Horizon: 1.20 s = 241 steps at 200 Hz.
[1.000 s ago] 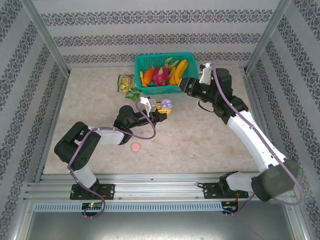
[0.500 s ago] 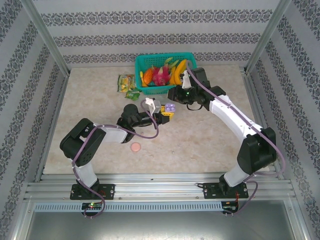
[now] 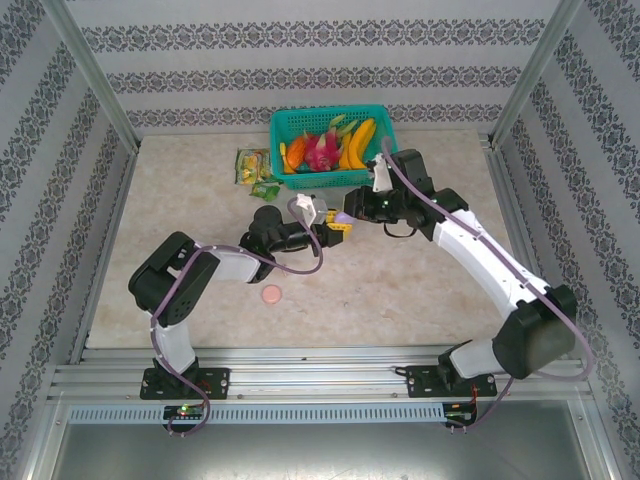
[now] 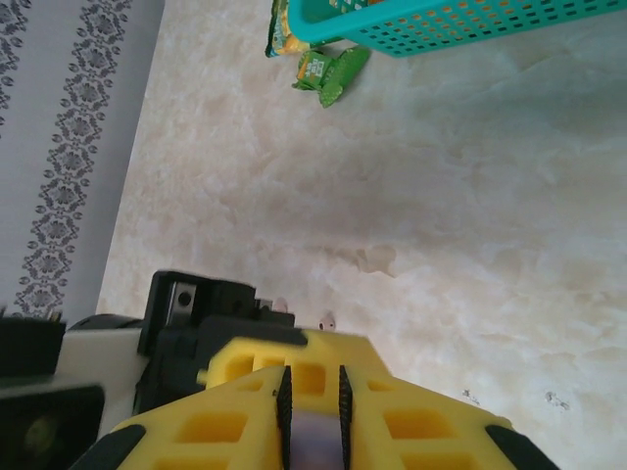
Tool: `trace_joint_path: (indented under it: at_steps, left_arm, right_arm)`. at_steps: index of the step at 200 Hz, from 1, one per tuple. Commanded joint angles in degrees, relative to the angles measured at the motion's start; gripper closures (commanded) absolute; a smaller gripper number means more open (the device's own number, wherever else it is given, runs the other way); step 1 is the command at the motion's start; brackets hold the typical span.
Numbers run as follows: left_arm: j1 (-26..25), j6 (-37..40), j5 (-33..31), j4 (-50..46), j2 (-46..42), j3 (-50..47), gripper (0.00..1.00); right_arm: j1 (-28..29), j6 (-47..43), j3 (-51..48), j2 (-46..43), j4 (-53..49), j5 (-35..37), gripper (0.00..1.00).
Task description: Insert wireless bluetooth earbuds into charging case
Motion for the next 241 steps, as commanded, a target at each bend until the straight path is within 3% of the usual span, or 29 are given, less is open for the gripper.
trace_joint_path:
  at_steps: [1,35,66,122,159,241]
  left_arm:
    - [-0.34,-2.95,-1.73,1.90,1.36,2.17,1.00]
    - [-0.35,-8.34,-4.21,-5.13,3.73,6.21,1.00]
    - [-0.34,-18.18,-4.97,-16.94,6.77,13.60,1.00]
    - [-0.34,-29.14,-5.16,-53.14,14.50,32.05,1.00]
    - [-0.21,-35.44,-6.23,-56.00,18.04,34.90,1.00]
    - [1.30,-38.86,-9.44,-70.44,25.49,45.37,0.94]
  right_arm:
    - [-1.36,1.02,-2.48,-2.75,-0.10,2.70,0.75]
    - [-5.76,3.52,-7.38,-6.46,1.74,7.04,0.69]
    - [-7.34,4.66,-12.64,-9.32,3.08,9.42,0.69]
    - [-7.45,6.07,-17.64,-10.90,4.92,11.35,0.69]
    - [-6.96,6.66,-19.30,-10.11,6.15,11.59,0.68]
    - [-5.00,6.71,-20.24,-7.70,7.35,12.59,0.68]
